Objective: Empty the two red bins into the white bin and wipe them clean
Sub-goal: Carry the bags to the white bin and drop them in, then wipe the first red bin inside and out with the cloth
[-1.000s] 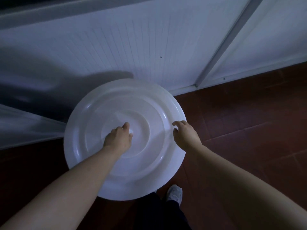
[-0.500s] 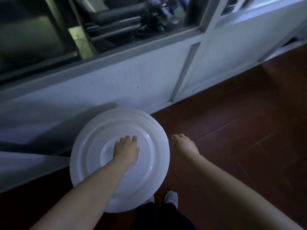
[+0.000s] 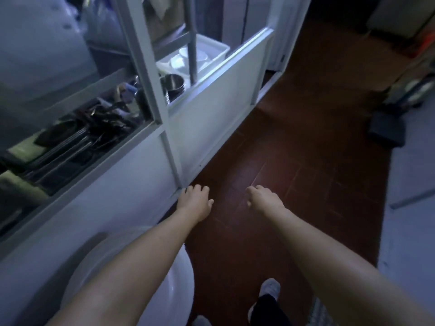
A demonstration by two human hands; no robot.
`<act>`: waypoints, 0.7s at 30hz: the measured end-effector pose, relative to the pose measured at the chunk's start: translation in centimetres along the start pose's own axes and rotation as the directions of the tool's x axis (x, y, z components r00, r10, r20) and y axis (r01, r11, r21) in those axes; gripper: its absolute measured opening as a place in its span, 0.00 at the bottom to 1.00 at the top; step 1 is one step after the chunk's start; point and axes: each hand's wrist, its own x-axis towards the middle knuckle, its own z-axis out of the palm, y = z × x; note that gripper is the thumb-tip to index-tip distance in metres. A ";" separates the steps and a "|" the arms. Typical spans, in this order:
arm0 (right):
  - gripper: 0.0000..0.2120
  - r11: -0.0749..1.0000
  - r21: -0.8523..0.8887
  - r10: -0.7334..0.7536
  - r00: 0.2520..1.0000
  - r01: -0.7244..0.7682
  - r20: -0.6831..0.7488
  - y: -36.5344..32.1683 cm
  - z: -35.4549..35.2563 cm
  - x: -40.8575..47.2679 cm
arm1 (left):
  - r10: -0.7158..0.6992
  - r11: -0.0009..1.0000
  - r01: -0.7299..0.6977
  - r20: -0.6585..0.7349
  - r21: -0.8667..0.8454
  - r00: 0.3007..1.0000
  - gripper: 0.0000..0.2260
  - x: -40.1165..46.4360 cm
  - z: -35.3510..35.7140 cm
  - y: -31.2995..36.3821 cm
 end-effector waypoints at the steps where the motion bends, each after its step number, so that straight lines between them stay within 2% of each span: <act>1: 0.19 0.999 0.014 0.034 0.999 -0.033 -0.022 2.1 -1.5 -0.1 | 0.027 1.000 -0.027 -0.014 0.016 1.000 0.19 1.3 -1.5 2.0; 10: 0.20 0.958 0.191 0.243 0.958 -0.213 -0.152 21.7 -13.3 0.7 | 0.248 0.967 -0.239 -0.114 0.087 0.962 0.19 12.1 -12.3 20.1; 16: 0.20 0.920 0.275 0.342 0.916 -0.281 -0.208 33.7 -19.7 2.8 | 0.304 0.952 -0.295 -0.158 0.077 0.939 0.19 19.5 -18.3 29.9; 21: 0.21 0.913 0.290 0.359 0.903 -0.288 -0.237 40.4 -24.6 6.8 | 0.326 0.945 -0.316 -0.172 0.084 0.930 0.20 26.0 -23.0 35.4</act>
